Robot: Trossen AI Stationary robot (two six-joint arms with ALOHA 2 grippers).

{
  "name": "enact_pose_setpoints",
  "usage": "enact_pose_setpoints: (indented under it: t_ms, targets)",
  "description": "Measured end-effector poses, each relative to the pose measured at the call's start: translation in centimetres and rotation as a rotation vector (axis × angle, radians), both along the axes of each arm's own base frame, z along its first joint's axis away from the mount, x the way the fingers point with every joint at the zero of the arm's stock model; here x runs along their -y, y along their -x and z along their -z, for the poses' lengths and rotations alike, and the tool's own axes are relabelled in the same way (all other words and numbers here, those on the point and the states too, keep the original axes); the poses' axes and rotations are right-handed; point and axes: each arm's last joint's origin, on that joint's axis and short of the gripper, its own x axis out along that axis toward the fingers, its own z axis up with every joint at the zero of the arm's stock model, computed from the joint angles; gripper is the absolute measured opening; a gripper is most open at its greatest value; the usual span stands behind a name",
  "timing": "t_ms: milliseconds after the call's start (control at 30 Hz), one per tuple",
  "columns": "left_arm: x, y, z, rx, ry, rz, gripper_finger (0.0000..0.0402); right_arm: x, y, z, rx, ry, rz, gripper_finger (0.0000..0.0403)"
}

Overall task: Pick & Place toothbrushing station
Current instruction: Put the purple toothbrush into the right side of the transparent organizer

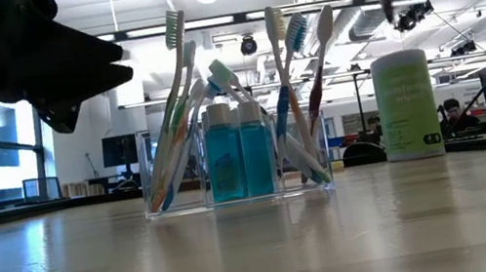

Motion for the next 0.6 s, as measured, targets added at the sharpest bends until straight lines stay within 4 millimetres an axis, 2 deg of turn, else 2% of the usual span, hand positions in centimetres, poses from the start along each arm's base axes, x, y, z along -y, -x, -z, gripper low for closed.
enact_pose_setpoints:
  t_ms: [233,400,600]
  targets:
    - [0.0,0.0,0.0,0.000,0.000,0.001,0.0129,0.6,-2.3,0.3,0.114,-0.014,-0.059,0.0009]
    - [0.0,0.0,0.0,-0.004,-0.001,0.013,0.0129,0.8,-3.9,1.4,0.155,-0.045,-0.048,0.0009]
    - [0.2,0.0,0.0,-0.007,0.002,0.053,0.0129,0.9,-4.7,2.1,0.191,-0.077,-0.049,0.0009]
